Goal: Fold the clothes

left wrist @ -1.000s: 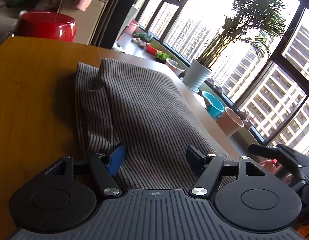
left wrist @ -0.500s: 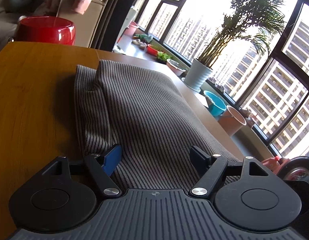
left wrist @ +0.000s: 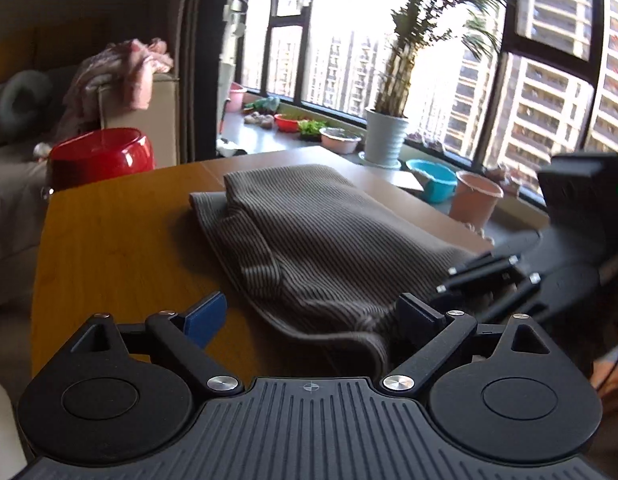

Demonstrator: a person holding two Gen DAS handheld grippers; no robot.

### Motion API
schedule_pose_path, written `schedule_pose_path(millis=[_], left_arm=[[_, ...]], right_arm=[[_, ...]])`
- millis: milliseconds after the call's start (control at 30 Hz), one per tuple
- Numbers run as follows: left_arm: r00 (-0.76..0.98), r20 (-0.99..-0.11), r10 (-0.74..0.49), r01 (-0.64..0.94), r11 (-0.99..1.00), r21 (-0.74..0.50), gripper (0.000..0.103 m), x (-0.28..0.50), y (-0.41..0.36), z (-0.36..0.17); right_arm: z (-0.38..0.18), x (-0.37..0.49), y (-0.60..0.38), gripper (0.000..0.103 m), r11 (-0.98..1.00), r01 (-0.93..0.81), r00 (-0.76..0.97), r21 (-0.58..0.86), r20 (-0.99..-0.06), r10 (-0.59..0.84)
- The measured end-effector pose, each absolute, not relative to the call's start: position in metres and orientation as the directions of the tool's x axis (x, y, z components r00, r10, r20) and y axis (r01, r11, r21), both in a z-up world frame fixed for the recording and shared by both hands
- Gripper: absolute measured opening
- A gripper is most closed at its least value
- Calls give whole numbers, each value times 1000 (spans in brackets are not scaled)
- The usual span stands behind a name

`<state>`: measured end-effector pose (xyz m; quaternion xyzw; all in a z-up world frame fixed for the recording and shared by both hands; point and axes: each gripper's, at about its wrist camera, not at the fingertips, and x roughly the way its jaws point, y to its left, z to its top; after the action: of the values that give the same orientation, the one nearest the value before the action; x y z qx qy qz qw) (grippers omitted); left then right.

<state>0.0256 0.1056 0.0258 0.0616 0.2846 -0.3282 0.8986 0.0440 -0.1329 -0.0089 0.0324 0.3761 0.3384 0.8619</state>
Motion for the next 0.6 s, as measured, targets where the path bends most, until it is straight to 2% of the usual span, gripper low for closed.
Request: schedule_pose_path(millis=[200,333,400,467,600], left_arm=[[574,-613,-543,753,644,134,96,-4,67,2],[618,-599,-509,762,576,297,93,-6,45,-16],[631,-586,-508,764,536,359,85,-6,36,-24],[619,-565,-545,780,508,365,81,-6,34,-28],[600,-538,-592,798,486,355,62,-10,37,-35]], right_arm=[[-10,47,-141,33,762,-550,477,341,-621,622],[-9,54,-140,33,750,-539,453,383,-619,641],[-8,57,-140,33,745,-539,441,393,-622,647],[-6,56,-141,33,745,-545,435,384,-630,643],[4,49,-147,35,763,-557,452,329,-650,611]])
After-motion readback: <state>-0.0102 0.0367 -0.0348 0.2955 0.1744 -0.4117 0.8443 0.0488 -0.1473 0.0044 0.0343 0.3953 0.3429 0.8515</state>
